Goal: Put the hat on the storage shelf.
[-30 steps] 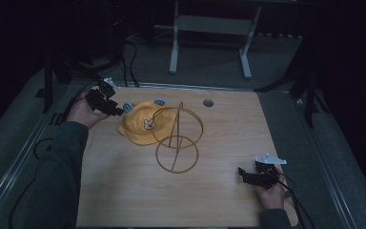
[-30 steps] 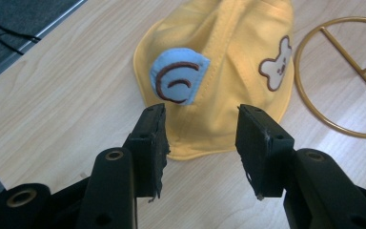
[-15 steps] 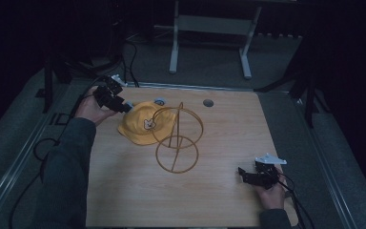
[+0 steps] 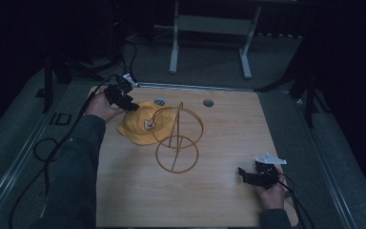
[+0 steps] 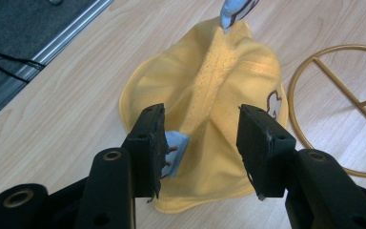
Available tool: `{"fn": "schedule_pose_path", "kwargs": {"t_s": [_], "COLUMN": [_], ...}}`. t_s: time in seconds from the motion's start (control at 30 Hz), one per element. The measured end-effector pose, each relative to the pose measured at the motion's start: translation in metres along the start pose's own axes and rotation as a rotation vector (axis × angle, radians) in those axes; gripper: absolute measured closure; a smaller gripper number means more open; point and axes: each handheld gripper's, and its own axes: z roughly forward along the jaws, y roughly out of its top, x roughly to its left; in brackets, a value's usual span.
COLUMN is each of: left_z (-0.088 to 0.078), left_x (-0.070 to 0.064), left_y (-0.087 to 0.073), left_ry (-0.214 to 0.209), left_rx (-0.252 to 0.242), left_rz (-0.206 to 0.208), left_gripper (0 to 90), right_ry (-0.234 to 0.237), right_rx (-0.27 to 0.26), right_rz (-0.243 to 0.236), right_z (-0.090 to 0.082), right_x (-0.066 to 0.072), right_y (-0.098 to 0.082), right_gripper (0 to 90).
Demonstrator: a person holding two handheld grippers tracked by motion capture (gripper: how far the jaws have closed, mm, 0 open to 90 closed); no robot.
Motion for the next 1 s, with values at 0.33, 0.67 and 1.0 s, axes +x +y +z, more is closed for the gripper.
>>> {"fn": "schedule_pose_path", "kwargs": {"t_s": [0.33,0.67,1.0], "left_z": [0.013,0.031,0.042], "left_x": [-0.004,-0.003,-0.004], "left_y": [0.008,0.016,0.017], "left_ry": [0.023,-0.002,0.003], "left_rx": [-0.003,0.024,0.059], "left_rz": [0.034,0.033,0.043], "left_gripper": [50.2,50.5,58.7], "right_ry": [0.0,0.0,0.003], "right_rx": [0.0,0.0,-0.001], "right_rz": [0.0,-0.001,-0.003], "right_z": [0.0,0.0,-0.001], "right_x": [0.0,0.0,0.0], "right_y": [0.0,0.0,-0.001], "right_gripper": [17.9,17.9,17.9]}}
